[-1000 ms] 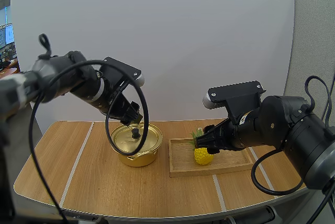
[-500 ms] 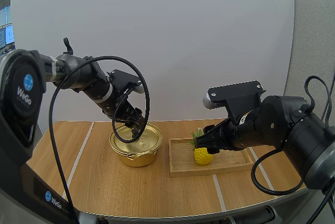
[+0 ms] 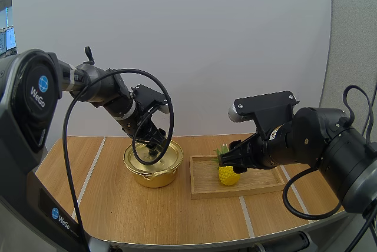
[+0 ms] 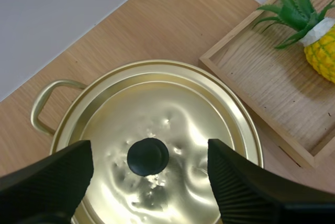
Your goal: Open the pot, put the pineapple inside, and close it
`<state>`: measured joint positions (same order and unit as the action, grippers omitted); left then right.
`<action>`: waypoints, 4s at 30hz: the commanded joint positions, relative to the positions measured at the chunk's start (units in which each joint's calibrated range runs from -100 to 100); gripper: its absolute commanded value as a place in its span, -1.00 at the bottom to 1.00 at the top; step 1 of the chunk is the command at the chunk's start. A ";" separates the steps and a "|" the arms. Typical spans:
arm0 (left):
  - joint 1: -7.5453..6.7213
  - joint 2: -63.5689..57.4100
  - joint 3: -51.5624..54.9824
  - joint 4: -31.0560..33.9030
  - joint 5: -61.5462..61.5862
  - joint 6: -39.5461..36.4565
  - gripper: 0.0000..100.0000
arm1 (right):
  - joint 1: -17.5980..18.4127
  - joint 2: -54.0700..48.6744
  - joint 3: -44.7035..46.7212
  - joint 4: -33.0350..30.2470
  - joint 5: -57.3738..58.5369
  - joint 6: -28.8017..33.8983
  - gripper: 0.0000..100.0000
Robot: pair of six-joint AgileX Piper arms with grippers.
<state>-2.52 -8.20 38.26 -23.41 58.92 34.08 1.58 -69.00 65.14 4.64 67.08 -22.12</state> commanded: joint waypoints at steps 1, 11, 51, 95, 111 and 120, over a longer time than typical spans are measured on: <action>-0.24 0.19 -0.57 0.09 -1.77 -0.42 1.00 | -0.16 -0.13 -0.60 0.19 -1.10 -0.22 1.00; -0.15 4.93 -0.57 0.09 -3.41 -0.42 1.00 | -0.16 -0.13 -0.60 0.19 -1.10 -0.22 1.00; -0.15 -19.46 -14.86 0.56 -0.68 -5.66 -1.00 | -0.16 -0.13 -0.60 0.19 -1.10 -0.22 1.00; -0.15 -26.03 -57.09 21.96 -25.70 -26.84 -1.00 | -0.16 29.52 -16.04 4.83 -2.47 -0.22 1.00; -0.15 -26.03 -57.09 21.96 -25.70 -26.84 -1.00 | -0.16 41.60 -19.03 4.56 -3.51 -0.38 1.00; -0.15 -26.03 -57.09 21.96 -25.70 -26.84 -1.00 | -0.16 47.95 -19.03 4.56 -5.06 -0.38 1.00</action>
<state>-2.52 -34.23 -18.25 -1.59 35.14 7.83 1.58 -22.06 46.51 9.44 63.42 -22.12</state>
